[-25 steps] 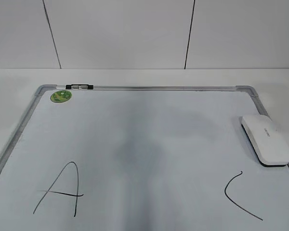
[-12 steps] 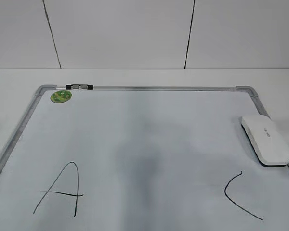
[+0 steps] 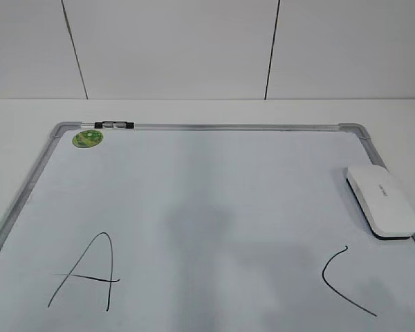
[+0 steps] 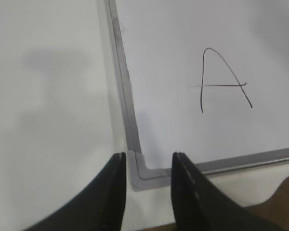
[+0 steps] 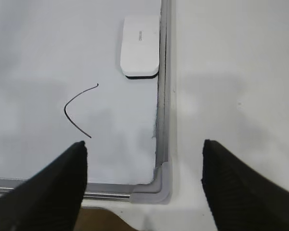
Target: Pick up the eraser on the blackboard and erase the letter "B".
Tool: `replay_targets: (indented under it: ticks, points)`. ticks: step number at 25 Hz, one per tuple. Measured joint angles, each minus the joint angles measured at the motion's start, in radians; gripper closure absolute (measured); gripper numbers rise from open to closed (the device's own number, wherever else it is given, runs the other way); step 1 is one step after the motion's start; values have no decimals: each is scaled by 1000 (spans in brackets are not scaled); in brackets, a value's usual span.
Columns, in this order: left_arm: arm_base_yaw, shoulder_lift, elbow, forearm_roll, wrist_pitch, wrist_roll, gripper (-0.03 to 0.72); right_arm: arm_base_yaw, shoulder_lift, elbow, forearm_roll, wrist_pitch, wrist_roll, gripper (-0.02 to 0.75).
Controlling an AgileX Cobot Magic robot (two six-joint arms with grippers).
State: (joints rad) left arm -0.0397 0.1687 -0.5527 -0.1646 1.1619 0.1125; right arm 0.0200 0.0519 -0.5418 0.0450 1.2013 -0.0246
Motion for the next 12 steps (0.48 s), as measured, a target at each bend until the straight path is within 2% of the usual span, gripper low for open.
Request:
replay_targets:
  ticks: [7,12]
  points:
    - [0,-143,28,18,-45,2,448,0,-70,17,0,0,-2,166]
    - [-2,-156,30,22,-47,2,448,0,-70,43,-13,-35,-6,166]
